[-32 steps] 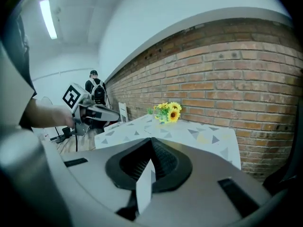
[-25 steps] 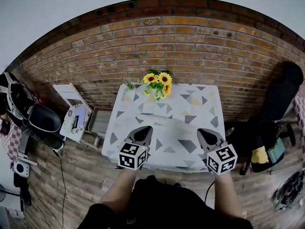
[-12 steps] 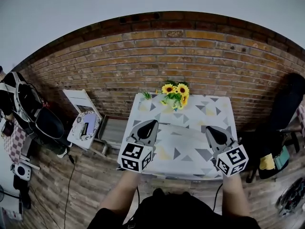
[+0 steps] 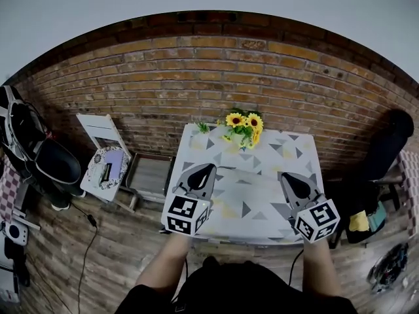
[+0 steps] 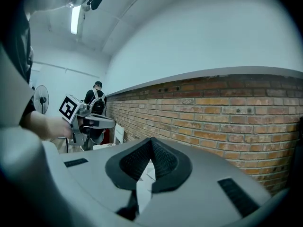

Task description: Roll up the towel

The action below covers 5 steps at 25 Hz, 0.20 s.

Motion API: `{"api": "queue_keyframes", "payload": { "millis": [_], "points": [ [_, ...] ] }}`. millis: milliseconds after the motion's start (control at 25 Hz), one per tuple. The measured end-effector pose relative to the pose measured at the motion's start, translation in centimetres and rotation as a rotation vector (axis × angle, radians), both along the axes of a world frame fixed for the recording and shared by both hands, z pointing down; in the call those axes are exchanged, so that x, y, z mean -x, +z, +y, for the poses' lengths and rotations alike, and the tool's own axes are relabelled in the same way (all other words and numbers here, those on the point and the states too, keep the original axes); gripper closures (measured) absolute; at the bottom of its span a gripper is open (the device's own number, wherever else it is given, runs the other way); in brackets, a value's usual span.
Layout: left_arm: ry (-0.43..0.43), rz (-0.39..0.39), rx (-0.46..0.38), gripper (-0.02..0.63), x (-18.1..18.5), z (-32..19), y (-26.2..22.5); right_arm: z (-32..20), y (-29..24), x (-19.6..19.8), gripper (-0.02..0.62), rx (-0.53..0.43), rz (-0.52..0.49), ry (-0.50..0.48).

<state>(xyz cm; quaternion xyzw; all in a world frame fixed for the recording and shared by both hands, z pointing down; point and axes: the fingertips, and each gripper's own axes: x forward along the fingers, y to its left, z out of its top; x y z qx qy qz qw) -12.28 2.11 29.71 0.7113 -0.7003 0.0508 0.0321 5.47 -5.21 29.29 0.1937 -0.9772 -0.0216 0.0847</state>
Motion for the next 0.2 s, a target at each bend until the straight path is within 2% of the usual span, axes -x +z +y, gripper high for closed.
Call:
{"api": "queue_keyframes", "payload": {
  "millis": [200],
  "points": [
    [0.007, 0.041, 0.000, 0.588, 0.64, -0.35, 0.81, 0.27, 0.20, 0.86, 0.580, 0.015, -0.011, 0.009]
  ]
}}
